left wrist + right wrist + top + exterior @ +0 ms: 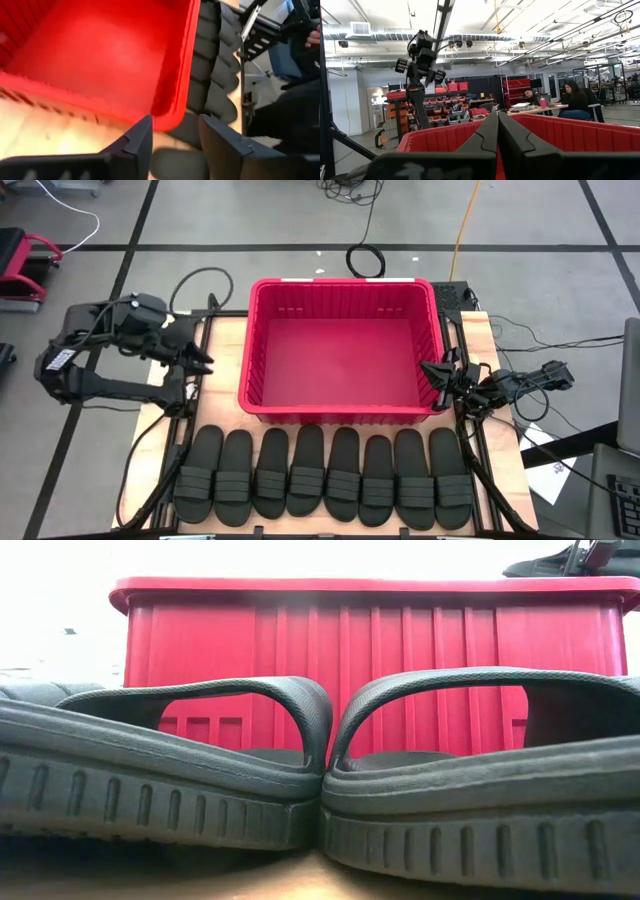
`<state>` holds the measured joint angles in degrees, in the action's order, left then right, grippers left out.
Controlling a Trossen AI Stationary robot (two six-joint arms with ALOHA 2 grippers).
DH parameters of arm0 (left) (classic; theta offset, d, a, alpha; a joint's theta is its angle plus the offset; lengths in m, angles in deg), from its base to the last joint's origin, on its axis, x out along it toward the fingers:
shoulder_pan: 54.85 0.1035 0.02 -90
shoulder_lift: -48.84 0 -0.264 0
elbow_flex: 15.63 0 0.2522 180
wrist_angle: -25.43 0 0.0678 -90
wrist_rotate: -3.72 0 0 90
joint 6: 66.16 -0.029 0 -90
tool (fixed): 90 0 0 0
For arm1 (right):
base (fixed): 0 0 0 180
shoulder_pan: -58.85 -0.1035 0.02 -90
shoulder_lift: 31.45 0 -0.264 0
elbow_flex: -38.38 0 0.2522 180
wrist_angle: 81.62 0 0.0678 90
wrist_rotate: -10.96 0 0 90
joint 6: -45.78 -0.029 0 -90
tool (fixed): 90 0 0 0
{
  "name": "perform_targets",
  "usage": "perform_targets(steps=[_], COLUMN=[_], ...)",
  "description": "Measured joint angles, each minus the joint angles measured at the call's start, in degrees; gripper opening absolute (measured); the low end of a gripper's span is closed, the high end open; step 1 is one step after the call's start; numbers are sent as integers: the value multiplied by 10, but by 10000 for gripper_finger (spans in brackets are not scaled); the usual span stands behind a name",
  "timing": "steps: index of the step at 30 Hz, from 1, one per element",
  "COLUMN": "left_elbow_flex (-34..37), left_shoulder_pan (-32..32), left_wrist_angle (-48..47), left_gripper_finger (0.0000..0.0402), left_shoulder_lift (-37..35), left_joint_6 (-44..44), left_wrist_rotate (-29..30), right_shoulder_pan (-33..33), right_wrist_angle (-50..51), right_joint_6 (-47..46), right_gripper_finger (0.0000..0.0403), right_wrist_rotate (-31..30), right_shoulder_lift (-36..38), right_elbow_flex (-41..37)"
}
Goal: Pick and place slides into bin
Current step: Put the slipper into the bin
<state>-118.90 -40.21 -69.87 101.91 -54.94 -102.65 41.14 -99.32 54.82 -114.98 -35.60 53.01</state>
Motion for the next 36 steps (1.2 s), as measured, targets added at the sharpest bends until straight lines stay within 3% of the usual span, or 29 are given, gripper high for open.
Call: perform_targets(steps=[8,14,18,23,27,36], left_elbow_flex=[135,238,291,345,364,413], left_shoulder_pan=[-10,-36,-83,-144,-186,-275], left_wrist_angle=[39,180,261,246,263,237], left_gripper_finger=[175,159,157,157,161,209], left_shoulder_lift=[-58,-92,-112,-139,-167,-227], left_joint_6=[80,199,252,284,318,471], left_wrist_rotate=[-78,-180,-168,-123,-78,-96], right_shoulder_pan=[0,0,0,0,0,0], right_wrist_angle=[0,0,0,0,0,0], right_joint_6=[0,0,-11,-38,-38,-39], right_gripper_finger=[0,0,0,0,0,0], right_wrist_rotate=[-3,-4,-18,-63,-63,-63], right_shoulder_lift=[0,0,0,0,0,0], right_elbow_flex=[0,0,0,0,0,0])
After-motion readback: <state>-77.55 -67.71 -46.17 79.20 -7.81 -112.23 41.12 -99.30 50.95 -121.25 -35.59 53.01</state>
